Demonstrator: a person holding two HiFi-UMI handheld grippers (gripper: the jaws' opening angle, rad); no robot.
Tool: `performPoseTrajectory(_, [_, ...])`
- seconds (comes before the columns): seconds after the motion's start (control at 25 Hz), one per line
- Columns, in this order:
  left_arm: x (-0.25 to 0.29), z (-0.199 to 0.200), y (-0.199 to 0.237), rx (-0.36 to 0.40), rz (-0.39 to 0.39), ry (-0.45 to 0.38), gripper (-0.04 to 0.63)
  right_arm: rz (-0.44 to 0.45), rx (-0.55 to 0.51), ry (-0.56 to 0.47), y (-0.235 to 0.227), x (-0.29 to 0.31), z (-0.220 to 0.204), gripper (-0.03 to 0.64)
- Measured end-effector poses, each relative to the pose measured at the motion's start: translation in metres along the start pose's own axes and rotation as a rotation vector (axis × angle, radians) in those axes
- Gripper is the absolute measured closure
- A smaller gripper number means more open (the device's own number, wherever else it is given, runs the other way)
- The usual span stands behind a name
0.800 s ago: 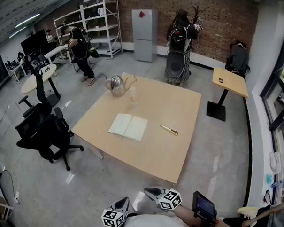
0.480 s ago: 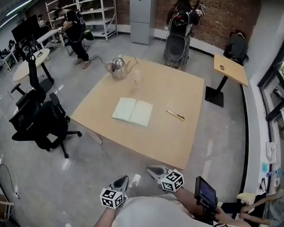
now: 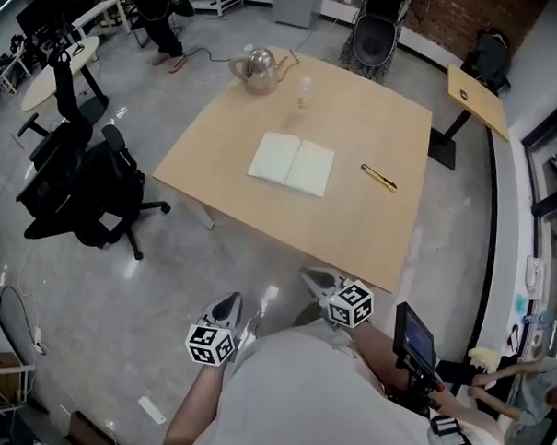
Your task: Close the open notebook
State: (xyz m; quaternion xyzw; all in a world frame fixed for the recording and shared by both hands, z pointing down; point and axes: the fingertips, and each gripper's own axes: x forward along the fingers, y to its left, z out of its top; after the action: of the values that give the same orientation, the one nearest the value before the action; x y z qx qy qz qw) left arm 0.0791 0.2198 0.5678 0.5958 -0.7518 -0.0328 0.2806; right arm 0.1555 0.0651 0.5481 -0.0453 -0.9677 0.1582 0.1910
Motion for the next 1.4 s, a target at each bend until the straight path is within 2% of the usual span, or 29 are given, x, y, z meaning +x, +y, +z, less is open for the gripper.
performPoseTrajectory(0.2, [-0.004,0.000,0.034,-0.031,0.042,0.008,0.589,0.024,0.001,0.033,0.001,0.029,-0.002,0.601])
performPoseTrajectory(0.36, [0.008,0.014,0.057,-0.037,0.061,0.005,0.589,0.030,0.003,0.048,-0.016,0.060,0.002,0.601])
performPoseTrajectory(0.56, [0.035,0.054,0.087,-0.042,0.097,0.006,0.589,0.040,-0.031,0.042,-0.044,0.106,0.037,0.601])
performPoseTrajectory(0.68, [0.054,0.075,0.107,-0.019,0.112,0.024,0.589,0.053,-0.073,0.042,-0.055,0.127,0.060,0.601])
performPoseTrajectory(0.8, [0.083,0.090,0.111,0.008,0.102,0.051,0.589,0.047,-0.105,0.050,-0.077,0.130,0.076,0.600])
performPoseTrajectory(0.96, [0.104,0.088,0.103,0.020,0.073,0.114,0.589,-0.003,-0.092,0.075,-0.102,0.120,0.065,0.600])
performPoseTrajectory(1.08, [0.132,0.110,0.107,0.063,0.053,0.134,0.589,-0.017,-0.105,0.053,-0.126,0.133,0.081,0.600])
performPoseTrajectory(1.2, [0.147,0.121,0.115,0.072,0.058,0.155,0.589,-0.020,-0.098,0.061,-0.133,0.140,0.082,0.600])
performPoseTrajectory(1.4, [0.168,0.129,0.103,0.091,0.013,0.172,0.589,-0.034,-0.105,0.107,-0.143,0.129,0.072,0.600])
